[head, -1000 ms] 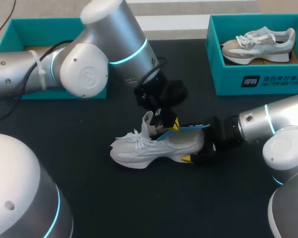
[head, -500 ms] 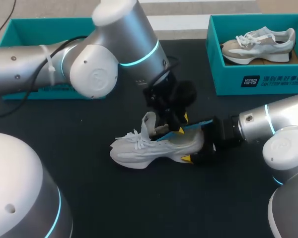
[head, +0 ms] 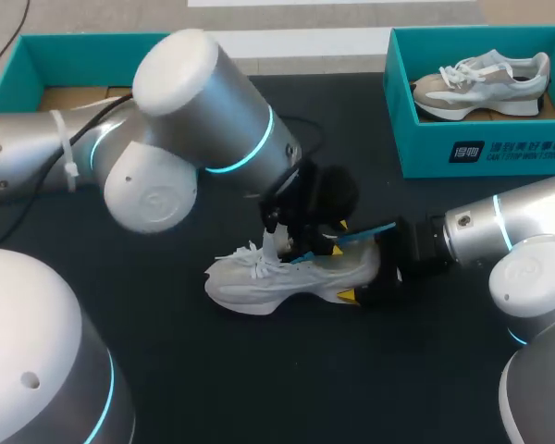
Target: Take the shoe out of the shoebox, open the shoe tongue, remove and reinsert the insole, then place the shoe into the shoebox
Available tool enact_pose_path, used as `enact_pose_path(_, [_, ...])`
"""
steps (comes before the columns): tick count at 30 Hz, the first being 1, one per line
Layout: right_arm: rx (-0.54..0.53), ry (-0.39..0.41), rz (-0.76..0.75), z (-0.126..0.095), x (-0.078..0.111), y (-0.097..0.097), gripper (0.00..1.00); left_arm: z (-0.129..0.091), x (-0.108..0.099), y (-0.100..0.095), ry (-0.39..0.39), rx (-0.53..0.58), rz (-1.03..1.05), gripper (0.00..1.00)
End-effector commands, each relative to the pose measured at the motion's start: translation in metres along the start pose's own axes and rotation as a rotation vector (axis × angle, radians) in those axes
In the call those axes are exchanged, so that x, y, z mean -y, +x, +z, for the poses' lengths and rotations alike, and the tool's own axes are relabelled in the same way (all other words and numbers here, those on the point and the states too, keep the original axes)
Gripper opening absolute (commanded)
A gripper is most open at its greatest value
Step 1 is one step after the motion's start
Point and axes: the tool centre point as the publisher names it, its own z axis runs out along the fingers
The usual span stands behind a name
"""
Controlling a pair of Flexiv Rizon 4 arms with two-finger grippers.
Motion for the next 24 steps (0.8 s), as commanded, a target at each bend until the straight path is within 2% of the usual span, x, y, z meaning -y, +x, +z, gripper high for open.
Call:
enact_pose_path(1, [0.001, 0.003, 0.0, 0.002, 0.001, 0.0, 0.0, 0.006, -0.005, 0.0, 0.022, 0.051, -0.012, 0.39])
enact_pose_path(13, [0.001, 0.003, 0.0, 0.002, 0.001, 0.0, 0.0, 0.025, -0.003, -0.004, 0.052, 0.069, -0.059, 0.38])
enact_pose_path(24, [0.001, 0.003, 0.0, 0.002, 0.001, 0.0, 0.0, 0.035, -0.004, -0.014, 0.09, 0.072, -0.098, 0.32])
